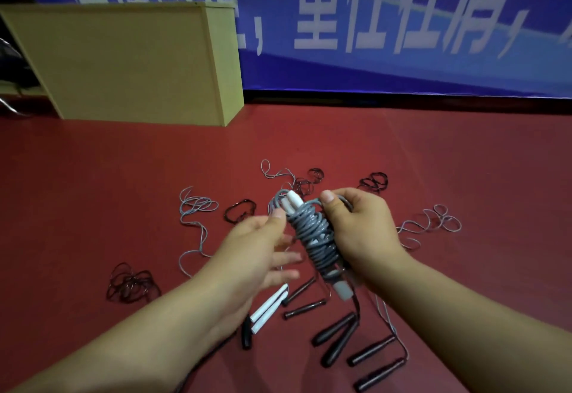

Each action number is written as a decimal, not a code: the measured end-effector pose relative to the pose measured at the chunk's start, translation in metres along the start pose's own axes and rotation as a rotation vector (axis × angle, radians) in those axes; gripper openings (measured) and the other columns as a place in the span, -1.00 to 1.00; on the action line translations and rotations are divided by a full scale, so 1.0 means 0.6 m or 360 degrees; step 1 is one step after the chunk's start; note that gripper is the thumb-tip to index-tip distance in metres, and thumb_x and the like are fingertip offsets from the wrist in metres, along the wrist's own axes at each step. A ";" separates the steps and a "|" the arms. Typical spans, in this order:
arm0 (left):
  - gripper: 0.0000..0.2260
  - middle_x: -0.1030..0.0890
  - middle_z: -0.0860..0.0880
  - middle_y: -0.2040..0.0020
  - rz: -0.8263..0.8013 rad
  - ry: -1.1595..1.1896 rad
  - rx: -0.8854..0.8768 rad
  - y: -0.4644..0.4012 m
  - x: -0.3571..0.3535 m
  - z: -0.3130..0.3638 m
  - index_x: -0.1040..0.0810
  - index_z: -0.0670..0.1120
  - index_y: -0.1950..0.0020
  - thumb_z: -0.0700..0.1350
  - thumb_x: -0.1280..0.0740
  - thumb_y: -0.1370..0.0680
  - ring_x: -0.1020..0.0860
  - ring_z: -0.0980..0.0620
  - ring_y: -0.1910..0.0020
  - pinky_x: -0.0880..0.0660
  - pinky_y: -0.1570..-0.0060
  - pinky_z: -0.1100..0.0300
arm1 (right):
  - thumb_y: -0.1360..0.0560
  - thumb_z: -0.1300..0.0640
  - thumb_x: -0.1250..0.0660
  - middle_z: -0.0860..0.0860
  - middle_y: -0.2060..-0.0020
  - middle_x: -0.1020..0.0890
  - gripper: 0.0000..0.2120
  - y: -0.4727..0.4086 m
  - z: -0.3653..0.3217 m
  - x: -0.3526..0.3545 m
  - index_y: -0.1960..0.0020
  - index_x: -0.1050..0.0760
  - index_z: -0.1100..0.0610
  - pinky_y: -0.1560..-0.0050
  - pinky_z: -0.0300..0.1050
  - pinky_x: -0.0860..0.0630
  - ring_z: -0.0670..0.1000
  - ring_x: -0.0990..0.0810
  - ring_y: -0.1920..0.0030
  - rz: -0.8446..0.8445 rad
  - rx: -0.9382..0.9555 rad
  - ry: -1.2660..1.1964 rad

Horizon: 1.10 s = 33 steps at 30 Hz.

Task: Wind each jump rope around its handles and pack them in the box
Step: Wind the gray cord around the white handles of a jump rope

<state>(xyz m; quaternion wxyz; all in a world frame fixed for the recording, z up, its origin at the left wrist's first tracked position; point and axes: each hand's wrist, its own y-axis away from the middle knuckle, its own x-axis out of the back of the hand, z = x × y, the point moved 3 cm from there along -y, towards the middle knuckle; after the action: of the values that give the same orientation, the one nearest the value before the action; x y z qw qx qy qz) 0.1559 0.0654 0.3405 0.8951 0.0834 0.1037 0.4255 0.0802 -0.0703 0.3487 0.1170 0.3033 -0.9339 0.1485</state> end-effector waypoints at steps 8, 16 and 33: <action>-0.53 -0.72 -0.14 0.13 -0.0126 0.0360 0.0301 0.017 -0.036 0.017 -0.75 -0.12 0.15 0.14 -0.17 -0.60 -0.70 -0.13 0.14 -0.62 0.14 -0.05 | -0.54 0.02 -0.35 -0.19 0.39 -0.62 -0.82 0.021 0.004 -0.035 0.24 -0.55 -0.03 0.33 -0.46 -0.37 -0.34 -0.54 0.31 0.0008 0.0079 0.0226; -0.31 -0.68 -0.06 -0.13 -0.0076 -0.0015 0.0084 0.007 0.023 -0.023 -0.54 0.00 -0.26 0.48 -0.26 -0.36 -0.64 -0.05 -0.14 -0.52 -0.20 -0.05 | -0.45 -0.15 -0.36 -0.05 0.32 -0.68 -0.81 0.030 -0.009 -0.060 0.15 -0.62 -0.05 0.12 0.15 -0.62 0.07 -0.67 0.22 -0.0399 0.0074 0.0036; -0.65 -0.49 -0.03 0.35 -0.0418 -0.0215 -0.0108 0.025 0.019 0.022 -0.54 -0.08 0.07 0.03 -0.53 -0.25 -0.48 0.01 0.40 -0.46 0.43 0.20 | -0.36 -0.16 -0.35 -0.06 0.62 -0.30 -0.69 0.027 -0.038 -0.015 0.31 -0.35 0.04 0.64 -0.43 -0.11 -0.19 -0.19 0.71 -0.1079 -0.0970 -0.0740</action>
<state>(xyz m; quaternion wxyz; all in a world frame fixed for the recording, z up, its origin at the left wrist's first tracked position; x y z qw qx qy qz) 0.1548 0.0828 0.3557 0.9503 0.0672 0.0388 0.3014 0.0802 -0.0452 0.3636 0.0308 0.5663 -0.7853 -0.2484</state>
